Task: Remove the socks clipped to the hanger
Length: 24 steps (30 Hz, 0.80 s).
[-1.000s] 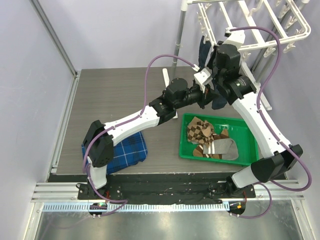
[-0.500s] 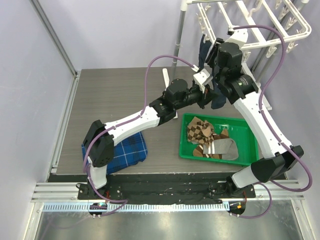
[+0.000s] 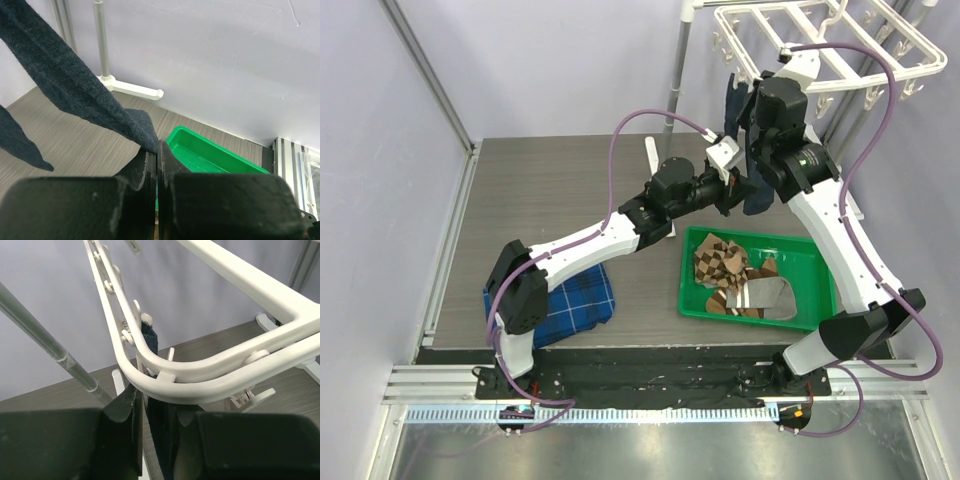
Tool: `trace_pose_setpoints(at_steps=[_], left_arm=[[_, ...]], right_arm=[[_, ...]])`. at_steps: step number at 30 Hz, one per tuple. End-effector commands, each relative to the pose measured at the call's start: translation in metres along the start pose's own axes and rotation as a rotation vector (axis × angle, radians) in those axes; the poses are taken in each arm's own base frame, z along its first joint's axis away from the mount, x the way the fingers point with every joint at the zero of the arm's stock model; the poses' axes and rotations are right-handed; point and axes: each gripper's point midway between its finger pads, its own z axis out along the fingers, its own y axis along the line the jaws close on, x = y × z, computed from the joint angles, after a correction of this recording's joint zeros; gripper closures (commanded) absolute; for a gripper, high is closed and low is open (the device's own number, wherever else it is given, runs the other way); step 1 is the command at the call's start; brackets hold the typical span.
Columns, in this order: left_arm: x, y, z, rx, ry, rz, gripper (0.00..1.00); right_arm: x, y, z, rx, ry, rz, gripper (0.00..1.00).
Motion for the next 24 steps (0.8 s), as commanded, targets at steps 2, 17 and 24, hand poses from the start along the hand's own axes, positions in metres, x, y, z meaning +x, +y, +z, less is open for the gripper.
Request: trace_pose_setpoints(at_steps=[2, 17, 24], left_arm=[[-0.012, -0.009, 0.000, 0.019, -0.026, 0.021, 1.00], [-0.036, -0.010, -0.010, 0.040, -0.044, 0.232, 1.00], [-0.042, -0.016, -0.013, 0.073, -0.050, 0.259, 1.00]], right_arm=[[-0.059, 0.000, -0.022, -0.023, -0.100, 0.121, 0.66], [-0.041, -0.008, -0.052, -0.063, 0.064, 0.046, 0.44], [-0.049, -0.004, -0.050, -0.095, 0.005, 0.043, 0.38]])
